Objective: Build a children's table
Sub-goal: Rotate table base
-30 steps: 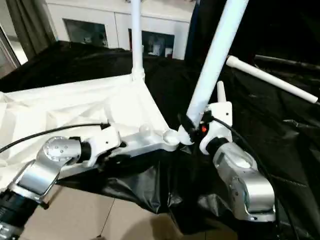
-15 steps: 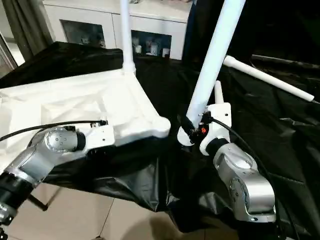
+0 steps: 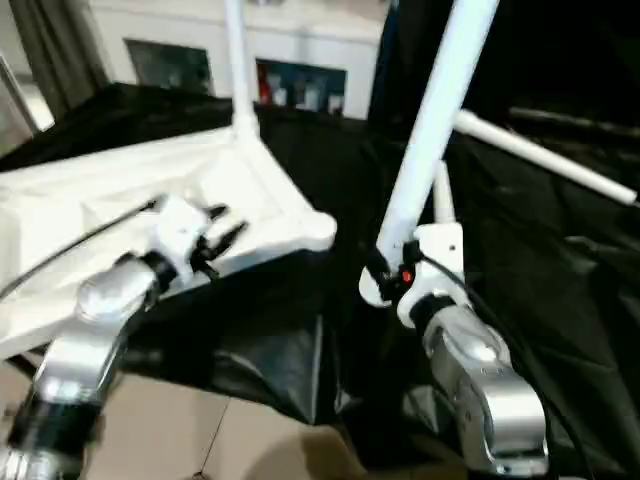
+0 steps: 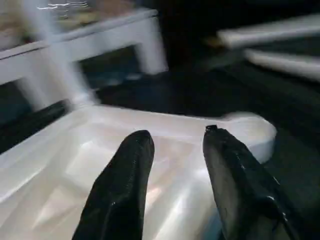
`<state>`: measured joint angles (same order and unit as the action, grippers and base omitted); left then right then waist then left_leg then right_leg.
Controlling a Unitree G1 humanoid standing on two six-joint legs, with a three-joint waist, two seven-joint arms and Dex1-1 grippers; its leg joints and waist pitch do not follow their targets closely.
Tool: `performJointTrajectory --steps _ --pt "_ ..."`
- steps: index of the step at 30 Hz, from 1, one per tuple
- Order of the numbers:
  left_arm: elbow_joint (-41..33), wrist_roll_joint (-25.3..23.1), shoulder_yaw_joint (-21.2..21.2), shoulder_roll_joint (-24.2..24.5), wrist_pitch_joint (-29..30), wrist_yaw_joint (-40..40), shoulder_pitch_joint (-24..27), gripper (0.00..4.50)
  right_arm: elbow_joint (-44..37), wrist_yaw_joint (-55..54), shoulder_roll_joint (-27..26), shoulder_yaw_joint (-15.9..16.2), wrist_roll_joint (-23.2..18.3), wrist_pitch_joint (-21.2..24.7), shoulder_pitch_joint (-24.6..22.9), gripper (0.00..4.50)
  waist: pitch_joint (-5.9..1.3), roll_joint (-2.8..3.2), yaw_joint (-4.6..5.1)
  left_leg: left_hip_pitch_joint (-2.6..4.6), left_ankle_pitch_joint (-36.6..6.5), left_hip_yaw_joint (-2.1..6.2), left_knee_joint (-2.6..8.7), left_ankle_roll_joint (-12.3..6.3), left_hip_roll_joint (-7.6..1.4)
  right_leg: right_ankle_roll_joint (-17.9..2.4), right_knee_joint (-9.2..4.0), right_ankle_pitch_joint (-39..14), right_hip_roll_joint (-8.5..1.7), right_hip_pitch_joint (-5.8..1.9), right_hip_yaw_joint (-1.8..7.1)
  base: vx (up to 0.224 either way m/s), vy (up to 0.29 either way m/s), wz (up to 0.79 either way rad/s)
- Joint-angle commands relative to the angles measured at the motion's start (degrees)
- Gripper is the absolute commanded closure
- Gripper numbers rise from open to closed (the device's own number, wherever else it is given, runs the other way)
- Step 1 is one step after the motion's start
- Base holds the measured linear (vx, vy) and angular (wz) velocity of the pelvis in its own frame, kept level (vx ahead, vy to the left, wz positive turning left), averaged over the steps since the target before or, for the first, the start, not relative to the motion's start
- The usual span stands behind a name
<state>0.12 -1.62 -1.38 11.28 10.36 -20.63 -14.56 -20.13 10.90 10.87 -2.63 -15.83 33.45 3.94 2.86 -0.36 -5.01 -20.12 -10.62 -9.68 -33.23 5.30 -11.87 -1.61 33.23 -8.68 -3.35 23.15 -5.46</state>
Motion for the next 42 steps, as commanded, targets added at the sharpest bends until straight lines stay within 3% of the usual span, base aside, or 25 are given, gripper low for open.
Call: performJointTrajectory --steps 1,2,4,6,7,8,10,12,14,18,19,20,21,24,29,31,32,33,34,35,36,37,38,40,42 --pt "-3.13 0.56 -1.67 -1.49 0.19 5.58 2.84 2.55 -1.44 -1.00 -0.62 -0.87 0.00 0.17 -0.34 2.61 -3.24 -0.21 -0.16 -0.07 -13.54 0.08 3.43 -2.36 -0.57 -2.37 -5.16 -26.64 -4.13 -2.58 2.61 0.000 0.000 0.00" --pt "-4.47 0.10 -1.79 -2.42 -0.11 7.73 4.86 2.55 -0.58 -1.38 -0.89 -1.02 0.26 -0.27 -0.17 2.61 -3.06 -1.75 0.06 2.22 -18.45 -3.05 0.64 0.61 0.74 1.57 -6.60 -35.08 -1.35 0.55 6.15 -0.023 0.006 -0.36" --pt "-5.53 -0.76 -1.35 -2.71 -0.95 8.84 6.36 2.55 0.37 -1.74 -1.15 -1.18 0.53 -0.77 0.23 2.61 -3.42 -2.01 -1.39 1.40 -19.67 -3.05 -0.60 -1.34 1.37 3.51 -6.22 -42.00 -2.47 0.31 10.33 -0.014 0.017 -0.47" --pt "-7.53 -4.07 -1.04 -3.50 -0.75 9.84 7.61 2.55 1.46 -2.38 -1.50 -1.43 1.08 -1.54 0.98 2.61 -2.82 -3.14 -3.33 -0.46 -16.38 -0.40 -5.28 -4.71 2.37 1.68 -8.05 -51.32 -6.74 -1.62 18.75 -0.026 0.076 -0.50" --pt "-9.27 -7.00 -0.66 -3.64 1.12 10.97 7.56 2.55 1.70 -2.79 -1.68 -1.39 1.16 -1.94 1.43 2.61 -2.54 -3.58 -3.59 -1.22 -15.02 0.98 -6.02 -5.01 2.47 1.19 -8.19 -52.87 -7.64 -2.41 19.82 -0.027 0.132 -0.51" --pt "-10.61 -8.10 -0.43 -3.81 3.29 11.95 7.33 2.55 1.71 -2.95 -1.60 -0.94 1.60 -2.26 1.79 2.61 -2.84 -2.15 -3.57 -3.13 -8.93 4.83 -4.24 -7.08 0.89 -2.93 -6.76 -45.90 -10.21 -3.34 16.39 -0.041 0.194 -0.38" --pt "-10.82 -7.90 -0.57 -4.23 4.61 13.29 6.49 2.55 1.61 -2.89 -1.62 -0.58 1.75 -2.24 2.04 2.61 -2.60 -0.26 -0.41 -0.50 -14.46 4.67 2.27 -5.91 0.00 -5.53 -3.19 -30.15 -0.55 0.61 8.10 -0.040 0.206 -0.23" --pt "-11.01 -7.35 -0.34 -4.23 5.26 14.12 6.06 2.55 1.72 -2.92 -1.70 -0.58 1.78 -2.23 2.17 2.61 -3.51 1.99 1.83 0.65 -16.76 8.16 4.71 3.79 -4.67 -3.55 1.76 -4.19 0.75 0.16 4.49 -0.040 0.202 0.06" --pt "-11.42 -6.68 0.10 -4.26 5.48 14.65 6.10 2.55 1.98 -2.89 -1.68 -0.69 1.91 -2.46 2.24 2.61 -3.29 2.58 2.44 1.21 -11.33 10.44 7.00 3.00 -10.06 -0.66 5.86 -7.30 -0.09 2.01 2.46 -0.046 0.106 0.15" --pt "-13.23 -4.92 -1.21 -6.60 6.61 14.51 6.67 2.55 2.49 -2.73 -1.32 -1.20 1.98 -3.04 2.42 2.61 -5.10 1.80 2.52 2.50 5.97 9.41 3.18 -14.24 -6.58 -1.42 5.62 -8.12 -1.91 2.04 2.80 -0.040 -0.017 0.03" --pt "-13.77 -4.73 -1.42 -6.79 7.37 14.43 6.77 2.55 2.60 -2.61 -1.18 -1.37 2.06 -3.21 2.48 2.61 -5.19 0.16 2.19 0.42 7.82 6.92 0.75 -19.67 -3.04 -5.11 2.50 -1.91 -3.48 0.04 4.18 -0.090 -0.107 -0.09" --pt "-14.01 -4.83 -1.22 -6.51 7.62 14.30 6.84 2.55 2.62 -2.51 -1.14 -1.48 2.14 -3.27 2.50 2.61 -5.33 -2.14 0.53 -4.74 5.03 2.34 -2.06 -16.77 2.83 -7.79 -0.64 6.82 -6.94 -4.05 5.91 -0.114 -0.131 -0.08" --pt "-14.08 -4.93 -1.08 -6.32 7.67 14.20 6.88 2.55 2.63 -2.47 -1.11 -1.52 2.16 -3.29 2.50 2.61 -4.99 -2.61 -0.91 -4.52 1.89 1.78 -2.03 -12.89 3.08 -5.32 -1.49 5.60 -8.22 -3.85 6.49 -0.114 -0.131 -0.08" --pt "-14.73 -4.41 0.13 -5.55 7.94 13.63 7.62 2.55 2.37 -2.21 -0.62 -1.84 2.18 -3.42 2.41 2.61 -2.97 -1.58 -1.47 -2.53 -11.59 1.95 1.18 -1.55 1.06 4.59 -4.62 -36.64 -5.98 -2.14 4.78 -0.111 -0.122 -0.15" --pt "-15.28 -4.04 0.68 -5.79 7.91 12.90 8.62 2.55 2.27 -1.85 0.21 -2.43 2.12 -3.64 2.20 2.61 -2.46 -0.59 -0.13 -0.24 -27.91 3.12 3.24 1.92 -0.06 3.02 -5.08 -41.21 -4.17 -1.82 2.85 -0.089 -0.010 -0.08" --pt "-15.48 -4.24 0.61 -5.94 8.15 12.71 8.62 2.55 2.29 -1.83 0.48 -2.41 2.16 -3.81 2.13 2.61 -0.87 0.44 1.11 3.27 -42.69 3.86 3.64 2.09 -0.53 2.92 -7.49 -44.98 -2.60 -1.01 -0.14 -0.067 0.045 -0.07" --pt "-15.54 -4.21 0.66 -5.92 8.24 12.71 8.63 2.55 2.31 -1.78 0.56 -2.39 2.21 -3.89 2.11 2.61 -0.43 2.03 1.33 1.78 -52.02 4.46 7.23 1.78 -2.40 1.78 -3.39 -37.36 -0.89 -4.63 -2.36 -0.073 0.063 -0.12" --pt "-15.61 -4.00 0.81 -5.74 8.34 12.80 8.66 2.55 2.32 -1.69 0.58 -2.41 2.30 -3.93 2.11 2.61 -0.43 3.03 -1.71 -4.64 -60.53 1.57 11.82 3.14 -2.63 -0.55 9.55 -20.12 0.30 -10.52 -2.97 -0.073 0.063 -0.12" --pt "-15.63 -3.88 0.89 -5.69 8.37 12.79 8.66 2.55 2.33 -1.64 0.60 -2.41 2.35 -3.96 2.12 2.61 -0.87 2.47 -3.54 -3.81 -58.54 0.15 11.24 1.47 -1.95 -0.20 9.80 -19.05 0.70 -10.07 -2.07 -0.068 0.035 -0.03" --pt "-15.64 -3.74 0.97 -5.62 8.41 12.78 8.67 2.55 2.34 -1.58 0.62 -2.41 2.39 -3.98 2.14 2.61 -1.21 1.91 -4.11 -3.25 -53.22 -1.09 10.37 -0.23 -2.16 -0.03 10.77 -25.10 -0.15 -10.24 0.97 0.029 -0.065 0.05" --pt "-15.70 -3.56 1.13 -5.56 8.51 12.76 8.71 2.55 2.36 -1.48 0.62 -2.44 2.49 -4.03 2.17 2.61 0.24 -2.26 -2.32 1.84 -18.53 1.53 -10.43 -4.41 1.31 -4.14 -9.26 -69.35 -13.77 -4.03 8.28 0.029 -0.065 0.05" --pt "-15.70 -3.40 1.21 -5.55 8.63 12.70 8.73 2.55 2.45 -1.37 0.66 -2.47 2.59 -4.09 2.27 2.61 0.11 -1.73 -3.78 -2.37 -9.90 4.15 -10.79 -5.87 2.84 -6.62 -8.21 -68.43 -12.37 -8.13 11.66 0.127 -0.051 -0.08" --pt "-15.69 -3.36 1.23 -5.56 8.69 12.67 8.73 2.55 2.49 -1.33 0.69 -2.48 2.62 -4.11 2.31 2.61 0.26 -2.10 -4.61 -4.07 -7.45 4.56 -9.68 -5.88 2.45 -6.46 -6.98 -60.79 -10.72 -9.94 10.36 0.084 0.029 0.05" --pt "-15.65 -3.29 1.22 -5.61 8.75 12.59 8.75 2.55 2.61 -1.27 0.79 -2.50 2.67 -4.19 2.44 2.61 -1.44 -0.12 -4.77 0.30 -11.14 3.25 -2.57 -5.38 1.06 -10.23 -4.85 -41.40 -6.11 -10.36 6.48 0.067 0.027 0.19" --pt "-15.63 -3.24 1.25 -5.59 8.78 12.57 8.75 2.55 2.72 -1.24 0.93 -2.52 2.69 -4.26 2.52 2.61 -2.76 1.70 -2.01 7.08 -19.13 6.28 4.15 -8.14 -2.90 -9.55 0.43 -23.51 -0.38 -6.04 2.89 0.030 0.030 0.37"
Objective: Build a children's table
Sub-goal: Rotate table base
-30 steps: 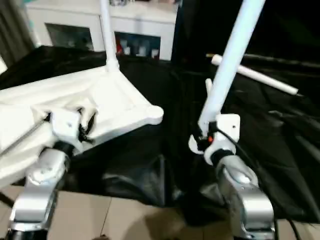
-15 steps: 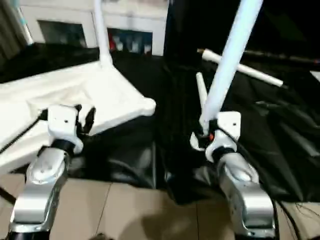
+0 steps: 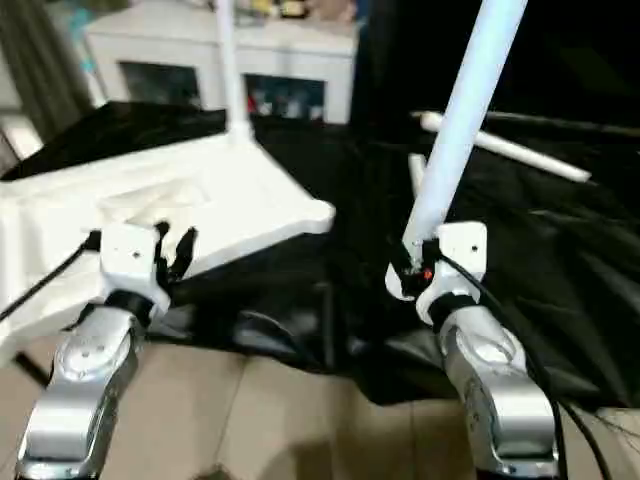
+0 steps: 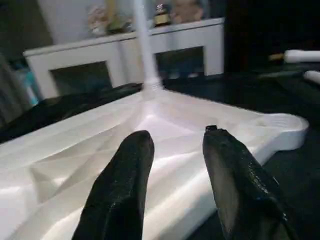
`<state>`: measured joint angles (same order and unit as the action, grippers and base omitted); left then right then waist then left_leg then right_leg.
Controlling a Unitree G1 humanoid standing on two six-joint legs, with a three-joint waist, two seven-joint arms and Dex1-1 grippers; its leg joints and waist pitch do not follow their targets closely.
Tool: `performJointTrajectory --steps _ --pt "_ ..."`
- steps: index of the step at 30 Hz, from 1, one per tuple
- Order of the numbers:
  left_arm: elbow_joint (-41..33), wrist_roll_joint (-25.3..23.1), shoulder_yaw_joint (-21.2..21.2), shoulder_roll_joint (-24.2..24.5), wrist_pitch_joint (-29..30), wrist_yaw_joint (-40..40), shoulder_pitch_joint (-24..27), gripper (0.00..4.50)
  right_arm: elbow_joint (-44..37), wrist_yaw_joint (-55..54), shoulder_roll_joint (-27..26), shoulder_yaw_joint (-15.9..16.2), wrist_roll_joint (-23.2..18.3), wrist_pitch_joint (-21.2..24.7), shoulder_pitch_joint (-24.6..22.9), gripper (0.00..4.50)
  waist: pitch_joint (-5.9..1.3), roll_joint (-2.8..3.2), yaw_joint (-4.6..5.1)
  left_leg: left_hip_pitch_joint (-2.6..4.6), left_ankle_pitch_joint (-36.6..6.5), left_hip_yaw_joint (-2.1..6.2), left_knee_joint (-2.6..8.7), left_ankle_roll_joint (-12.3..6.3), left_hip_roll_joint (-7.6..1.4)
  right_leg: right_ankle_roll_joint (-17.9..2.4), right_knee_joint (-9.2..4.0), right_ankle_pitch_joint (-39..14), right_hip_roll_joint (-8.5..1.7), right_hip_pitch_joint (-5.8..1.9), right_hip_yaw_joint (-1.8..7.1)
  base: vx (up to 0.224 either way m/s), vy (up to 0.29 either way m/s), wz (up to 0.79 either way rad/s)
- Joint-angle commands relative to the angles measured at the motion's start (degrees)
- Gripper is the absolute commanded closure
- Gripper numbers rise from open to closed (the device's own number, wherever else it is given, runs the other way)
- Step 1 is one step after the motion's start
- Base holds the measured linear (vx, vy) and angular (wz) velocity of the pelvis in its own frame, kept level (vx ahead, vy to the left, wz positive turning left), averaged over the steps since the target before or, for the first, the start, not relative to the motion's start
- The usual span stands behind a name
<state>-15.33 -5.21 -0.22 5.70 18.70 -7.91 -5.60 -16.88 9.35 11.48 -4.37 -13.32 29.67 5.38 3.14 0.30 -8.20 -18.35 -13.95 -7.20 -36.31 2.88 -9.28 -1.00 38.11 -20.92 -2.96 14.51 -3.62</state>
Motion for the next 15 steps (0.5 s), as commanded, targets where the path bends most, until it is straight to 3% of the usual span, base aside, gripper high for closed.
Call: performJointTrajectory --steps 1,2,3,4,5,6,7,8,9,10,11,12,13,14,15 --pt "-0.16 0.39 0.09 -0.01 0.45 -0.14 -0.22 2.55 -0.50 0.34 0.37 -0.82 0.16 -0.48 1.12 2.61 -4.21 1.62 3.46 8.85 -17.33 8.30 8.16 -11.58 -9.00 -5.61 0.52 -3.30 -1.29 5.83 0.31 0.074 0.037 0.12" --pt "-0.17 0.48 0.14 0.06 0.52 -0.09 -0.22 2.55 -0.52 0.37 0.41 -0.83 0.18 -0.50 1.11 2.61 -4.48 1.15 4.30 8.62 -13.38 9.24 7.64 -19.70 -9.11 0.56 2.78 0.27 -1.86 7.71 0.14 0.136 0.018 -0.09" --pt "-0.19 0.57 0.18 0.12 0.57 -0.06 -0.22 2.55 -0.48 0.39 0.50 -0.84 0.17 -0.55 1.12 2.61 -4.53 0.77 4.61 8.63 -10.01 9.24 7.18 -23.50 -8.93 2.78 3.34 1.55 -2.29 8.94 0.35 0.136 0.018 -0.09" --pt "-0.21 0.59 0.19 0.11 0.60 -0.06 -0.18 2.55 -0.44 0.38 0.55 -0.82 0.16 -0.60 1.12 2.61 -4.38 0.17 5.12 7.92 -2.86 8.34 6.63 -27.82 -7.92 4.39 3.40 4.45 -2.99 10.51 1.08 0.109 -0.019 -0.11" --pt "-0.22 0.63 0.22 0.09 0.64 -0.05 -0.09 2.55 -0.37 0.37 0.60 -0.77 0.17 -0.69 1.09 2.61 -3.81 -1.63 5.31 4.50 -2.15 4.76 5.78 -24.79 -4.01 2.11 -1.55 10.26 -4.06 8.36 2.80 0.093 -0.057 -0.07" --pt "-0.23 0.69 0.27 0.12 0.68 0.00 -0.04 2.55 -0.36 0.37 0.60 -0.74 0.17 -0.73 1.04 2.61 -2.42 -4.35 3.49 -0.90 -10.67 -0.31 3.42 -16.78 2.06 2.35 -8.32 -3.96 -5.78 3.00 6.45 0.093 -0.057 -0.07" --pt "-0.23 0.74 0.31 0.14 0.68 0.02 -0.01 2.55 -0.34 0.36 0.61 -0.72 0.19 -0.77 1.01 2.61 -3.13 -4.41 2.73 -2.21 -9.82 -0.49 -1.23 -14.52 3.58 0.10 -9.93 -12.35 -9.63 -0.14 9.95 0.096 -0.057 0.00" --pt "-0.23 0.77 0.34 0.13 0.70 0.03 0.00 2.55 -0.32 0.38 0.63 -0.70 0.20 -0.79 0.99 2.61 -3.95 -4.37 1.92 -5.74 -4.13 1.55 -4.63 -9.92 2.40 -3.85 -9.55 -16.09 -11.48 -3.64 10.57 0.118 -0.049 0.00" --pt "-0.23 0.85 0.32 0.11 0.76 0.00 0.05 2.55 -0.24 0.43 0.68 -0.66 0.25 -0.89 0.96 2.61 -3.90 -4.34 1.97 -6.30 -2.16 1.90 -4.85 -8.23 2.23 -6.00 -9.39 -13.85 -10.96 -3.43 10.14 0.118 -0.049 0.00" --pt "-0.21 0.90 0.29 0.09 0.77 -0.02 0.07 2.55 -0.20 0.45 0.69 -0.66 0.27 -0.91 0.98 2.61 -3.17 -3.90 2.52 -7.01 1.62 1.96 -4.18 -6.12 1.66 -10.84 -9.54 -10.05 -9.55 -3.20 7.97 0.124 -0.037 -0.03" --pt "-0.20 0.92 0.27 0.08 0.78 -0.03 0.08 2.55 -0.18 0.47 0.69 -0.65 0.28 -0.93 0.99 2.61 -2.97 -2.97 2.43 -6.20 3.16 1.94 -2.57 -5.77 0.94 -12.67 -9.88 -10.19 -8.93 -2.36 6.66 0.128 0.012 0.01" --pt "-0.15 1.01 0.21 0.01 0.83 -0.06 0.12 2.55 -0.11 0.62 0.72 -0.65 0.35 -0.95 1.04 2.61 -2.69 -0.17 3.15 -3.11 4.92 1.02 3.66 -6.48 -1.14 -12.43 -10.73 -13.49 -5.15 -1.36 1.61 0.128 0.012 0.01" --pt "-0.15 1.02 0.20 0.00 0.84 -0.06 0.12 2.55 -0.10 0.64 0.73 -0.65 0.35 -0.95 1.05 2.61 -2.01 1.06 3.90 -2.13 -2.79 2.10 5.93 -5.78 -2.20 -10.04 -9.32 -14.95 -2.56 -0.23 0.01 0.148 0.083 -0.05" --pt "-0.06 1.03 0.23 -0.06 0.86 -0.05 0.12 2.55 -0.02 0.72 0.87 -0.60 0.38 -1.00 1.09 2.61 -3.07 2.12 5.55 2.39 -17.48 5.87 7.72 -6.61 -5.22 -6.94 -4.71 -11.82 -0.23 2.57 -1.03 0.182 0.084 -0.01" --pt "0.01 1.02 0.30 -0.10 0.87 -0.04 0.11 2.55 0.02 0.79 0.95 -0.58 0.34 -1.00 1.16 2.61 -4.41 1.92 6.90 6.59 -20.23 9.51 8.19 -11.29 -7.61 -4.01 0.04 -3.33 -0.74 5.78 -0.37 0.182 0.084 -0.01"
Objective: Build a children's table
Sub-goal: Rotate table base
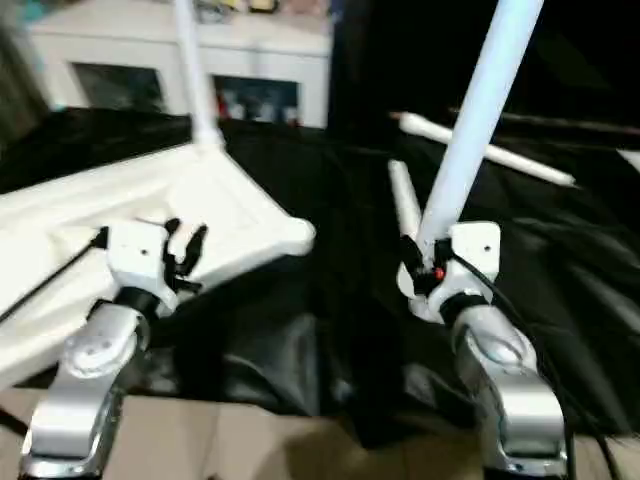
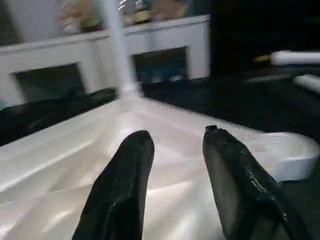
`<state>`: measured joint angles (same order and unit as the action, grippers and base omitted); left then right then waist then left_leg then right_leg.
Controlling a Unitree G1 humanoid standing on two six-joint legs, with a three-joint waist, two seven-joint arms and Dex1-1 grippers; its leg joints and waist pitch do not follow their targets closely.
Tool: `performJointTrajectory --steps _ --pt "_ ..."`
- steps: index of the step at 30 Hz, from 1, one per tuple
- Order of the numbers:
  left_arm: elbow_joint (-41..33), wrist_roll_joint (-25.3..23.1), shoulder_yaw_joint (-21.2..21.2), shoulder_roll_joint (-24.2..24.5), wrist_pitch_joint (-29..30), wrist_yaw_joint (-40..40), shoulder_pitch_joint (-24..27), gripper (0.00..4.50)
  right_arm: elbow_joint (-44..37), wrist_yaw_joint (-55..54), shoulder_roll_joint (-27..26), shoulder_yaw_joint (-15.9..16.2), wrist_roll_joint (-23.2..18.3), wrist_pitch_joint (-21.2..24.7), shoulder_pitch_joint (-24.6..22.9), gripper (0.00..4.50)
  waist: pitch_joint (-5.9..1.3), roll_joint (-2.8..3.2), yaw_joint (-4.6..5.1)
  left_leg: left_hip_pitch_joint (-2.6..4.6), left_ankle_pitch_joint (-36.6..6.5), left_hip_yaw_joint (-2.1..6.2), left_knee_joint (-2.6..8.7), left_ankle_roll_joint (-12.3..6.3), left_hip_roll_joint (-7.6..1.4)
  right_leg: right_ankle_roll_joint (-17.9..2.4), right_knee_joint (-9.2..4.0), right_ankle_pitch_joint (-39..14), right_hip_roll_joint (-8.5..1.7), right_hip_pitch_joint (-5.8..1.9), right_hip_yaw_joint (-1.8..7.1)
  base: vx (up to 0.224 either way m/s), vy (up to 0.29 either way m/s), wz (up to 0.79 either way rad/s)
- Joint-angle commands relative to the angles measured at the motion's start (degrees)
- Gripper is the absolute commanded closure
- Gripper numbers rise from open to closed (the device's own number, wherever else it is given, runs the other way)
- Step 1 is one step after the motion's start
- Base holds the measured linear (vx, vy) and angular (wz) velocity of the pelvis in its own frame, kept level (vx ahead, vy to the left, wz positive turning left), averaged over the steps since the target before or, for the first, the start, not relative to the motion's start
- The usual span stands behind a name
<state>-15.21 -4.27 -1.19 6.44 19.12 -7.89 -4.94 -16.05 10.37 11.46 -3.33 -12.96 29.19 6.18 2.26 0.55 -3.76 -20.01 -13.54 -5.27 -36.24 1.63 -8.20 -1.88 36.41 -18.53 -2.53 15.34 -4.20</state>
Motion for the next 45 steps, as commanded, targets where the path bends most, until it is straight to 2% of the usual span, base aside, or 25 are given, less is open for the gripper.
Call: performJointTrajectory --steps 1,3,4,5,6,7,8,9,11,13,14,15,16,18,19,20,21,22,23,25,26,27,29,33,45 --pt "-0.08 0.09 1.53 -0.83 0.49 0.09 -0.53 2.55 -0.74 -0.06 1.05 -1.63 -0.03 -0.53 0.48 2.61 -3.77 1.51 2.80 8.92 -17.01 8.34 7.59 -14.28 -8.89 -0.41 2.96 -3.57 -1.27 6.38 0.33 0.178 0.030 0.07" --pt "-0.11 0.13 1.72 -0.75 0.56 0.17 -0.53 2.55 -0.69 0.08 1.03 -1.65 0.00 -0.53 0.61 2.61 -3.35 0.38 2.86 8.32 -5.07 7.52 6.42 -24.47 -8.73 5.10 5.08 0.19 -2.37 9.34 1.22 0.144 0.005 0.02" --pt "-0.07 0.19 1.87 -0.61 0.54 0.13 -0.54 2.55 -0.54 0.17 0.93 -1.54 0.08 -0.62 0.77 2.61 -3.14 -0.87 3.22 6.80 -1.72 5.84 6.66 -26.20 -7.26 4.89 3.45 3.65 -3.27 9.14 2.28 0.127 -0.036 -0.03" --pt "-0.02 0.22 1.91 -0.55 0.50 0.08 -0.54 2.55 -0.44 0.18 0.87 -1.44 0.10 -0.69 0.82 2.61 -2.65 -2.96 2.60 3.55 -6.16 1.54 5.25 -20.97 -2.54 2.81 -2.72 7.15 -4.80 6.14 4.37 0.096 -0.093 0.01" --pt "0.01 0.22 1.94 -0.48 0.47 0.00 -0.55 2.55 -0.37 0.19 0.79 -1.33 0.12 -0.76 0.86 2.61 -2.36 -5.66 -0.28 -1.83 -10.10 -1.97 -2.60 -14.86 3.61 3.38 -8.63 -8.89 -9.43 -0.26 10.64 0.096 -0.093 0.01" --pt "0.04 0.25 1.99 -0.34 0.43 -0.14 -0.54 2.55 -0.30 0.22 0.56 -1.16 0.22 -0.88 0.85 2.61 -3.10 -4.73 -0.90 -2.99 -7.40 -0.46 -4.40 -11.85 2.40 0.53 -8.43 -13.36 -12.59 -2.32 12.18 0.109 -0.093 -0.02" --pt "0.04 0.25 2.00 -0.29 0.41 -0.19 -0.55 2.55 -0.28 0.22 0.49 -1.09 0.24 -0.93 0.83 2.61 -3.20 -5.14 -1.08 -4.39 -4.63 -0.03 -5.52 -8.98 1.90 -0.78 -7.93 -15.24 -12.03 -3.25 11.26 0.135 -0.063 -0.10" --pt "0.05 0.23 2.09 -0.14 0.38 -0.40 -0.57 2.55 -0.26 0.20 0.36 -0.88 0.25 -1.07 0.73 2.61 -2.51 -4.08 -1.41 -5.19 1.14 0.32 -4.35 -4.79 1.14 -6.99 -7.70 -11.09 -10.19 -3.16 9.11 0.135 -0.063 -0.10" --pt "0.11 0.18 2.10 -0.02 0.37 -0.65 -0.65 2.55 -0.20 0.13 0.28 -0.66 0.24 -1.19 0.69 2.61 -1.87 -1.63 -1.68 -3.04 3.74 -0.02 0.99 -4.72 -1.17 -11.25 -8.85 -14.45 -7.62 -1.64 5.20 0.130 0.005 -0.02" --pt "0.17 0.16 2.23 0.07 0.34 -0.91 -0.72 2.55 -0.17 0.08 0.20 -0.61 0.20 -1.27 0.63 2.61 -1.58 0.65 -0.30 -0.83 -5.52 1.14 6.47 -5.72 -3.94 -7.74 -6.74 -15.98 -2.39 -0.97 1.05 0.147 0.068 0.03" --pt "0.20 0.16 2.39 0.19 0.29 -1.03 -0.74 2.55 -0.17 0.06 0.11 -0.65 0.14 -1.32 0.55 2.61 -2.38 1.58 0.56 2.94 -10.21 3.26 7.03 -6.50 -5.62 -6.56 -4.17 -13.31 -0.84 1.53 0.12 0.195 0.082 0.01" --pt "0.19 0.27 2.80 0.45 0.23 -1.42 -0.75 2.55 -0.19 0.03 -0.03 -0.80 0.00 -1.39 0.39 2.61 -3.78 1.92 2.16 8.50 -17.37 7.95 7.66 -12.32 -8.53 -2.34 2.19 -4.17 -1.18 6.01 0.47 0.195 0.082 0.01" --pt "0.20 0.78 2.88 0.40 -0.02 -1.75 -0.71 2.55 -0.16 0.05 -0.16 -0.97 -0.17 -1.44 0.37 2.61 -3.86 1.69 2.33 8.90 -13.03 8.45 7.00 -16.38 -8.41 0.50 3.29 -2.37 -1.24 7.31 0.48 0.175 0.052 0.08" --pt "-0.04 2.15 3.57 1.09 0.88 -3.94 -0.47 2.55 -0.11 0.53 -0.32 -1.11 -0.50 -1.57 0.45 2.61 -3.68 -0.13 2.22 7.07 10.33 6.86 5.17 -27.35 -7.47 6.31 4.09 4.45 -3.01 10.37 2.25 0.136 0.027 0.01" --pt "-0.16 2.74 4.01 1.69 1.26 -5.33 -0.36 2.55 -0.12 0.89 -0.29 -0.99 -0.62 -1.63 0.55 2.61 -3.76 -0.85 2.09 5.79 16.62 5.68 4.25 -27.37 -6.00 5.98 2.16 8.35 -3.78 10.23 3.28 0.099 -0.023 -0.10" --pt "-0.19 2.92 4.14 1.88 1.33 -5.75 -0.32 2.55 -0.13 1.00 -0.28 -0.94 -0.65 -1.65 0.59 2.61 -3.98 -2.03 1.73 4.11 19.48 3.79 2.26 -24.63 -3.21 5.26 -1.10 14.15 -4.98 9.22 4.75 -0.001 -0.059 -0.01" --pt "-0.24 3.34 4.42 2.33 1.40 -6.66 -0.25 2.55 -0.14 1.26 -0.23 -0.80 -0.72 -1.73 0.67 2.61 -3.96 -3.98 -0.64 -2.57 9.37 0.49 -1.09 -13.42 1.89 2.00 -3.66 25.86 -10.24 2.55 9.81 -0.001 -0.059 -0.01" --pt "-0.37 3.74 4.78 3.16 2.19 -7.98 -0.10 2.55 -0.27 1.73 -0.24 -0.57 -1.04 -1.70 0.69 2.61 -3.88 -4.36 -0.38 -3.40 8.85 1.13 -0.32 -10.28 0.88 0.05 -2.83 33.20 -10.59 1.54 9.73 -0.004 -0.058 0.07" --pt "-0.45 4.00 5.01 3.68 2.70 -8.82 -0.01 2.55 -0.36 2.03 -0.24 -0.42 -1.24 -1.68 0.70 2.61 -4.16 -3.77 -0.38 -2.70 12.76 1.02 1.73 -5.29 0.42 -1.73 -1.04 46.16 -7.54 1.58 6.83 0.055 -0.061 0.01" --pt "-0.30 6.15 7.51 9.66 6.03 -17.90 0.67 2.37 -0.77 5.10 0.23 1.16 -2.57 -1.61 0.75 2.61 -3.89 -2.72 0.21 -1.65 11.79 0.82 2.72 -2.84 0.09 -2.19 -1.09 44.41 -5.12 2.45 5.19 0.033 -0.062 0.00" --pt "0.31 6.75 7.83 10.77 6.80 -19.78 0.45 2.20 -0.56 5.46 0.44 1.42 -2.73 -1.48 0.85 2.61 -3.66 -2.30 0.55 -1.48 9.91 0.94 3.19 -2.22 -0.47 -2.93 -1.38 39.24 -4.90 2.61 4.95 0.000 0.000 0.00" --pt "0.76 7.09 7.93 11.27 7.27 -20.71 0.24 2.20 -0.39 5.58 0.55 1.52 -2.82 -1.38 0.95 2.61 -3.03 -1.59 0.87 -0.44 2.34 1.25 4.34 -0.26 -2.36 -6.86 -2.57 19.69 -4.62 3.29 4.46 0.000 0.000 0.00" --pt "1.26 7.28 9.10 13.18 8.00 -23.70 -0.14 2.20 0.26 5.68 0.75 1.56 -2.64 -1.57 1.25 2.61 -2.29 -1.58 0.77 0.39 -4.66 0.73 5.09 0.23 -3.20 -9.99 -3.60 7.83 -4.88 4.13 4.69 0.000 0.000 0.00" --pt "3.24 5.96 12.82 17.99 11.32 -28.65 -2.27 1.77 2.19 6.31 1.30 0.79 -2.54 -1.78 2.59 2.61 -1.41 -1.69 0.28 1.21 -17.19 -1.09 6.10 2.56 -3.82 -7.97 -5.43 -12.29 -5.38 5.40 5.23 -0.053 -0.008 0.11" --pt "15.69 3.80 12.87 23.10 9.05 -31.87 -12.26 1.77 2.90 8.82 2.20 1.75 -3.07 -1.47 3.62 2.61 -2.19 -1.58 -0.51 -0.22 -9.53 -1.87 6.47 2.78 -4.04 -7.11 -4.92 -5.54 -5.53 4.62 4.91 -0.015 -0.004 0.02"
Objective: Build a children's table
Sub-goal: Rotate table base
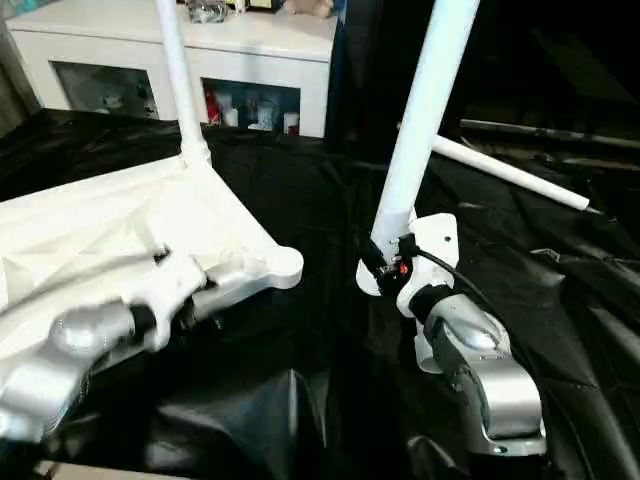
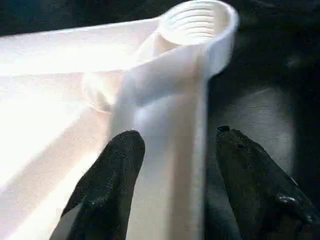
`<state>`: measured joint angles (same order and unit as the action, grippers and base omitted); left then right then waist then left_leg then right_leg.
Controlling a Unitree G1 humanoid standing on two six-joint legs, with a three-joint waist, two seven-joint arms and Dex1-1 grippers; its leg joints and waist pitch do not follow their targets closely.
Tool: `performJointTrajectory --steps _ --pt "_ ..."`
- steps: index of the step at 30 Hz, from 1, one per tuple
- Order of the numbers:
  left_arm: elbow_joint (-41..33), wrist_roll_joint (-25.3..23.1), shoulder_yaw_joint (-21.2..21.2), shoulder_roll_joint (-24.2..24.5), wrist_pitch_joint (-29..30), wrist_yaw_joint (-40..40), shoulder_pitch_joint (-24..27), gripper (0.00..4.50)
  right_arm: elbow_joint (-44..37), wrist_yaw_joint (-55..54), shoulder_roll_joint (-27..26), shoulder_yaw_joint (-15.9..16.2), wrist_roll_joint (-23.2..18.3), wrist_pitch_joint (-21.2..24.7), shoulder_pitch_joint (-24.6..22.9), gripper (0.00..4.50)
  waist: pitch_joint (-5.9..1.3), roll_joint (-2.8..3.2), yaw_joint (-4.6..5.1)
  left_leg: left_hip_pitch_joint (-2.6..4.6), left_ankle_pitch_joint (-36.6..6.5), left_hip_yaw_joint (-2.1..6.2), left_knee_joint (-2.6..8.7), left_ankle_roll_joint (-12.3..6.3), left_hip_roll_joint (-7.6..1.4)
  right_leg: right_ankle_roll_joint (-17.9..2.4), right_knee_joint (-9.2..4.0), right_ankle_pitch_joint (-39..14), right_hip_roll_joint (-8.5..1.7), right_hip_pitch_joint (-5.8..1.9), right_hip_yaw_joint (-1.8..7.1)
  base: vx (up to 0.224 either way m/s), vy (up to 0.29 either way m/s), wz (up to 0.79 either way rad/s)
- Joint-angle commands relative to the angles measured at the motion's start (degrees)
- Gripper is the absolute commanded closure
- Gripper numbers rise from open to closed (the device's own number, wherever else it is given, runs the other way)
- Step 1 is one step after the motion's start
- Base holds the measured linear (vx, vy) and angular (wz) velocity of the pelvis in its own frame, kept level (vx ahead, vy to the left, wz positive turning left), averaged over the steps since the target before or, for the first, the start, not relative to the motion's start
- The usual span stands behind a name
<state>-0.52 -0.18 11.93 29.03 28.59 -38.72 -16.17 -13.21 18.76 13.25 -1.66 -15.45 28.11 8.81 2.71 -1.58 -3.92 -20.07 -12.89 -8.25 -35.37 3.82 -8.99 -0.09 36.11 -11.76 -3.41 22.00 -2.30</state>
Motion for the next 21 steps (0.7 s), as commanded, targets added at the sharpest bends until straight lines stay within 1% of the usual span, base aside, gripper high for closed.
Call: performJointTrajectory --steps 1,2,3,4,5,6,7,8,10,11,12,14,15,16,17,19,21 --pt "1.38 -0.24 -0.13 0.82 -0.44 -1.37 -1.35 1.77 0.08 0.51 0.42 0.09 -0.56 -0.39 1.00 2.61 -2.62 0.51 -0.37 -0.13 -10.09 1.03 5.59 0.45 -3.21 -8.95 -4.73 -12.32 -4.58 -1.94 2.96 0.000 0.000 0.00" --pt "2.31 -0.23 0.36 1.74 -0.58 -2.47 -2.02 1.77 0.14 0.69 0.46 0.09 -0.52 -0.40 0.96 2.61 -2.75 0.61 -0.46 -0.11 -9.24 0.99 5.47 0.32 -3.14 -9.17 -4.62 -11.66 -4.71 -2.04 2.98 0.000 0.000 0.00" --pt "2.37 -0.21 0.40 1.79 -0.59 -2.58 -2.04 1.77 0.15 0.70 0.46 0.09 -0.52 -0.41 0.95 2.61 -2.86 0.57 -0.45 -0.19 -7.87 0.96 5.45 0.22 -3.21 -9.62 -4.40 -9.60 -4.62 -2.07 2.97 0.000 0.000 0.00" --pt "3.35 0.04 0.91 2.45 -0.78 -4.30 -2.38 1.77 0.28 0.87 0.52 0.07 -0.43 -0.51 0.82 2.61 -2.94 0.55 -0.51 -0.18 -7.03 0.95 5.38 0.15 -3.23 -9.87 -4.28 -8.23 -4.62 -2.15 2.93 0.000 0.000 0.00" --pt "3.61 0.10 1.00 2.63 -0.68 -4.79 -2.39 1.77 0.30 0.85 0.59 0.05 -0.32 -0.52 0.70 2.61 -2.91 0.68 -0.57 -0.18 -6.46 0.91 5.35 0.03 -3.16 -10.09 -4.21 -7.26 -4.56 -2.09 2.91 0.000 0.000 0.00" --pt "3.78 0.14 1.03 2.72 -0.62 -5.04 -2.40 1.95 0.29 0.82 0.64 0.04 -0.26 -0.53 0.61 2.61 -3.01 0.58 -0.52 -0.30 -5.29 0.88 5.28 -0.17 -3.14 -10.51 -3.98 -5.29 -4.55 -2.32 2.87 0.000 0.000 0.00" --pt "3.58 1.14 0.62 2.71 0.13 -5.75 -2.36 2.07 0.30 0.55 0.47 -0.24 -0.33 -0.46 0.50 2.61 -3.00 0.66 -0.57 -0.22 -4.83 0.83 5.24 -0.25 -3.15 -10.90 -3.91 -4.17 -4.54 -2.30 2.84 0.000 0.000 0.00" --pt "2.99 2.29 0.21 2.80 0.90 -6.65 -2.23 2.07 0.30 0.29 0.33 -0.56 -0.38 -0.44 0.36 2.61 -3.08 0.76 -0.66 -0.23 -4.58 0.81 5.19 -0.30 -3.17 -11.45 -3.80 -3.34 -4.62 -2.41 2.84 0.000 0.000 0.00" --pt "1.70 4.06 -0.40 3.11 2.84 -8.01 -2.03 2.24 0.38 0.10 0.29 -0.81 -0.31 -0.46 0.20 2.61 -3.02 0.75 -0.78 -0.15 -4.74 0.75 5.19 -0.29 -3.23 -12.06 -3.73 -2.80 -4.57 -2.34 2.82 0.000 0.000 0.00" --pt "1.70 4.06 -0.40 3.11 2.84 -8.01 -2.03 2.24 0.38 0.10 0.29 -0.81 -0.31 -0.46 0.20 2.61 -3.01 0.74 -0.83 -0.10 -5.00 0.71 5.20 -0.24 -3.25 -12.23 -3.71 -2.95 -4.60 -2.33 2.83 0.000 0.000 0.00" --pt "1.59 4.48 -0.49 3.31 3.78 -8.42 -2.08 2.44 0.37 0.17 0.26 -0.83 -0.30 -0.46 0.16 2.61 -2.87 0.79 -1.02 0.00 -6.08 0.67 5.31 -0.18 -3.30 -12.24 -3.89 -4.40 -4.56 -2.24 2.84 0.000 0.000 0.00" --pt "1.54 4.64 -0.47 3.49 4.40 -8.69 -2.09 2.56 0.33 0.18 0.23 -0.82 -0.26 -0.44 0.13 2.61 -2.78 0.89 -1.19 0.14 -7.24 0.65 5.44 0.14 -3.41 -12.02 -4.03 -5.92 -4.55 -2.11 2.88 0.000 0.000 0.00" --pt "1.58 4.67 -0.77 3.51 5.11 -8.58 -2.24 2.62 0.30 0.19 0.17 -0.79 -0.22 -0.40 0.15 2.61 -2.68 0.82 -1.20 0.14 -8.19 0.66 5.56 0.36 -3.41 -11.77 -4.14 -7.16 -4.52 -2.08 2.89 0.000 0.000 0.00" --pt "1.60 4.66 -0.96 3.44 5.46 -8.37 -2.32 2.74 0.31 0.18 0.15 -0.79 -0.22 -0.39 0.17 2.61 -2.70 0.82 -1.21 0.15 -8.43 0.65 5.57 0.47 -3.41 -11.66 -4.17 -7.50 -4.55 -2.11 2.91 0.000 0.000 0.00" --pt "1.66 4.82 -1.27 3.28 5.89 -8.33 -2.47 2.74 0.34 0.16 0.17 -0.80 -0.25 -0.38 0.23 2.61 -2.67 0.82 -1.23 0.14 -8.65 0.66 5.59 0.57 -3.41 -11.59 -4.22 -7.88 -4.59 -2.11 2.93 0.000 0.000 0.00" --pt "1.56 5.69 -1.87 3.02 6.82 -8.44 -2.74 2.96 0.50 0.14 0.17 -0.78 -0.30 -0.39 0.38 2.61 -2.63 0.75 -1.33 0.14 -8.88 0.67 5.63 0.75 -3.42 -11.32 -4.29 -8.96 -4.68 -2.07 2.95 0.000 0.000 0.00" --pt "1.48 6.28 -1.88 3.03 7.14 -8.68 -2.96 3.04 0.71 0.17 0.15 -0.72 -0.30 -0.43 0.52 2.61 -2.61 0.64 -1.34 0.11 -9.04 0.70 5.71 0.74 -3.44 -11.01 -4.39 -9.63 -4.67 -2.05 2.96 0.000 0.000 0.00"
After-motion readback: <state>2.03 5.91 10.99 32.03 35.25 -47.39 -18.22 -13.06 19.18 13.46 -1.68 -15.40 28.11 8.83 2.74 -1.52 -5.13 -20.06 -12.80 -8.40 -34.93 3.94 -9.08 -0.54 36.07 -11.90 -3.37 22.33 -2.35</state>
